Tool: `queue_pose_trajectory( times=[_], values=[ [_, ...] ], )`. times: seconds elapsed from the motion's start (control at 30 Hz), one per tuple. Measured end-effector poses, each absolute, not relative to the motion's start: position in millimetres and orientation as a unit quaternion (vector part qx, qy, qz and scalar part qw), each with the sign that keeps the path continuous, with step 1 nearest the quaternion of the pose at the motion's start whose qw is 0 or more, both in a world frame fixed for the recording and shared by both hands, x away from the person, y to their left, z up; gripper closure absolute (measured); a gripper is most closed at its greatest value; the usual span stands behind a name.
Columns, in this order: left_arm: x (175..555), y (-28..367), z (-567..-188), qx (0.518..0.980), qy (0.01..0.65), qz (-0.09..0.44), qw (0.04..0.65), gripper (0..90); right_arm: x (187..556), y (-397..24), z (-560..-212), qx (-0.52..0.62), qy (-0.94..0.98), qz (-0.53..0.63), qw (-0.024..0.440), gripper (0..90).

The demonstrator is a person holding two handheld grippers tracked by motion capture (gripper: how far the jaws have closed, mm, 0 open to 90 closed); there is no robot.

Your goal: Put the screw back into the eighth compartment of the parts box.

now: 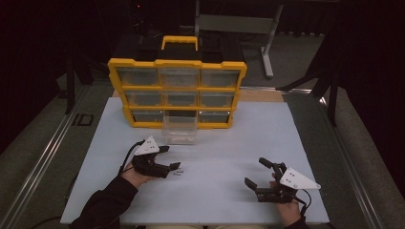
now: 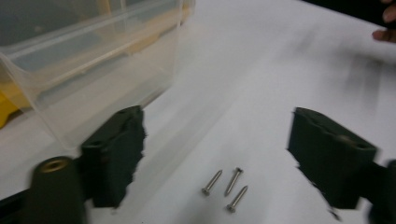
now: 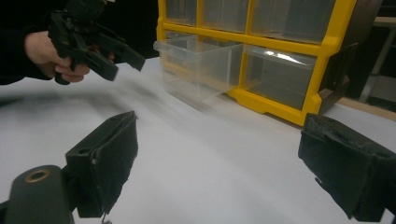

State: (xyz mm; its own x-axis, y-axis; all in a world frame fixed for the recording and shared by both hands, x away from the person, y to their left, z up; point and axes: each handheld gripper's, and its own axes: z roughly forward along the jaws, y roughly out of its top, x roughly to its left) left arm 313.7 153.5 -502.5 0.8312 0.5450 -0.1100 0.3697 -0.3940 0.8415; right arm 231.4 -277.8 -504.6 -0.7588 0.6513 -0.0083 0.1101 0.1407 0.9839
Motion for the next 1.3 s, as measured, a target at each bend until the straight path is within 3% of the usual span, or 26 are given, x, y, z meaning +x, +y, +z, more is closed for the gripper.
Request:
queue_pose_trajectory(
  times=[0.17,0.33,0.77,1.3],
  values=[
    [318.1,150.7,-509.5,0.844,0.264,0.077,0.460,42.3,231.5,-278.0,-504.7,0.265,0.721,0.600,0.225,11.9],
    [322.5,145.9,-517.1,0.861,0.252,0.058,0.437,53.7,231.6,-277.8,-504.9,0.264,0.722,0.600,0.223,11.9],
    [327.6,139.0,-526.9,0.885,0.238,0.056,0.396,69.4,231.6,-278.1,-504.8,0.264,0.721,0.600,0.222,12.0],
    [331.0,135.4,-534.7,0.893,0.232,0.057,0.381,77.4,231.6,-278.7,-504.8,0.265,0.721,0.600,0.223,12.0]
  ],
)
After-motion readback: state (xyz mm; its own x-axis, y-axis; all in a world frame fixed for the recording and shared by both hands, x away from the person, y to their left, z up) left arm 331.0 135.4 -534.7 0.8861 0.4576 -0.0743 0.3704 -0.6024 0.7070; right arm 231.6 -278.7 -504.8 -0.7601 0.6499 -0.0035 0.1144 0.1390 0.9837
